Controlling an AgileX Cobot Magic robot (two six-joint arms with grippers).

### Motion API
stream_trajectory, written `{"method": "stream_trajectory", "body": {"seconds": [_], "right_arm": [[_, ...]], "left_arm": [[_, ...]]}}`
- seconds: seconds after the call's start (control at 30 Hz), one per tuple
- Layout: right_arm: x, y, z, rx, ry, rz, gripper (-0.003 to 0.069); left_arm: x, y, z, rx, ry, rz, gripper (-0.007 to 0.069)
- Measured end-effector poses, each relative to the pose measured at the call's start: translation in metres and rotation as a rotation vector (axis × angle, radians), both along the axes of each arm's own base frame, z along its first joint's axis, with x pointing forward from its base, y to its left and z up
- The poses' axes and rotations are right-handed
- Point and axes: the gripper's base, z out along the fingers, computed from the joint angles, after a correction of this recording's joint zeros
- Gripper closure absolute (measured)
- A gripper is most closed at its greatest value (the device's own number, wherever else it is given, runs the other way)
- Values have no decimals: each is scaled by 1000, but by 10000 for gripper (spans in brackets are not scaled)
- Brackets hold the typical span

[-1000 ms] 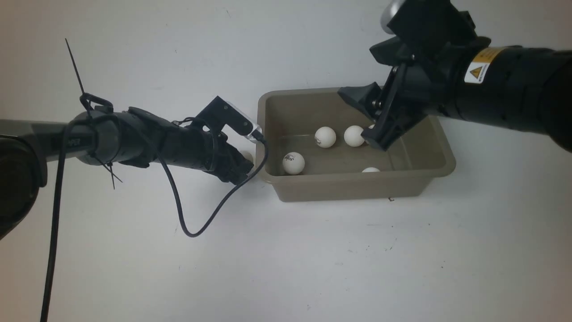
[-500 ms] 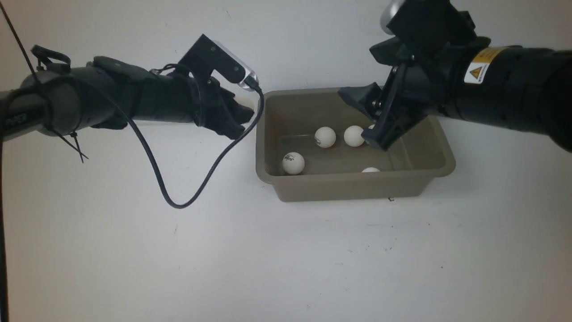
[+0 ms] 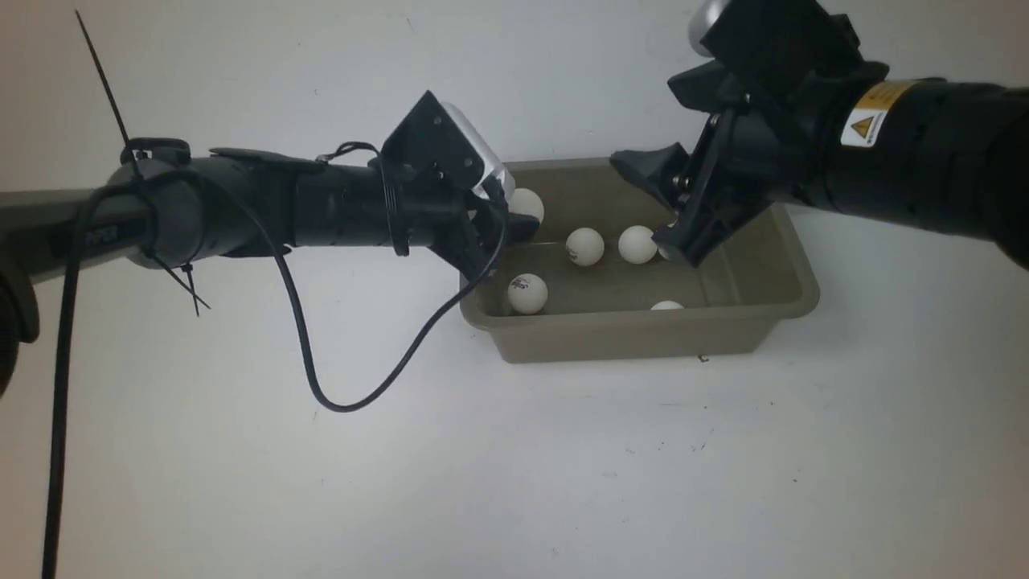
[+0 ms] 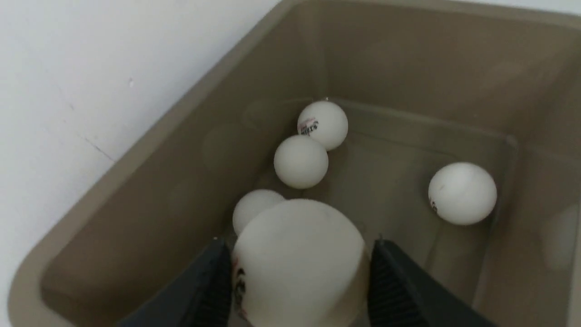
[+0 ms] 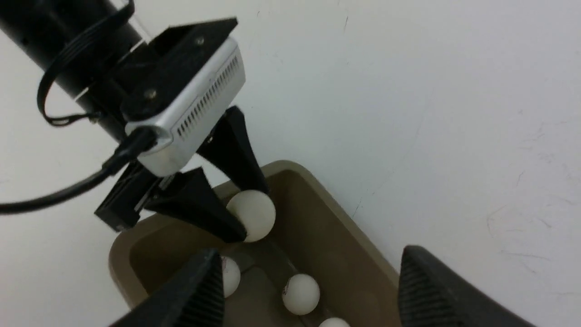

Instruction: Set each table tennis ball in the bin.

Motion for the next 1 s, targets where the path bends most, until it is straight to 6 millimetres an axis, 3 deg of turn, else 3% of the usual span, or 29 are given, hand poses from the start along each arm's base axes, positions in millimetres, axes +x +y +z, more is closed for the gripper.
{"method": "stream_trajectory", "body": {"seconds": [0.17, 0.3, 0.33, 0.37, 0.4, 0.5, 0.53, 0.67, 0.87, 1.0], "right_arm": [[-11, -8, 23, 48, -98, -6, 187], [-22, -14, 34, 61, -119, -4, 187], [-24, -15, 36, 62, -117, -3, 187], [-24, -15, 37, 62, -117, -2, 187], [-28, -17, 39, 64, -116, -1, 187], [-42, -25, 50, 80, -109, 1, 187], [-42, -25, 50, 80, -109, 1, 187], [-73, -43, 72, 139, -118, -9, 187], [-121, -80, 87, 163, -46, -96, 187], [-136, -95, 85, 187, -20, -169, 187]], "left_arm": [[2, 3, 5, -36, 56, 86, 125], [0, 10, 35, -20, -12, 171, 88], [-3, 14, 53, -16, -56, 207, 83], [-4, 15, 56, -16, -62, 211, 82], [-11, 20, 83, -31, -114, 250, 82], [-29, 27, 127, -82, -166, 307, 82], [-29, 27, 127, -82, -166, 307, 82], [-46, 32, 157, -91, -213, 314, 82], [-57, 36, 175, -96, -242, 331, 82], [-57, 36, 175, -99, -238, 333, 82]]}}
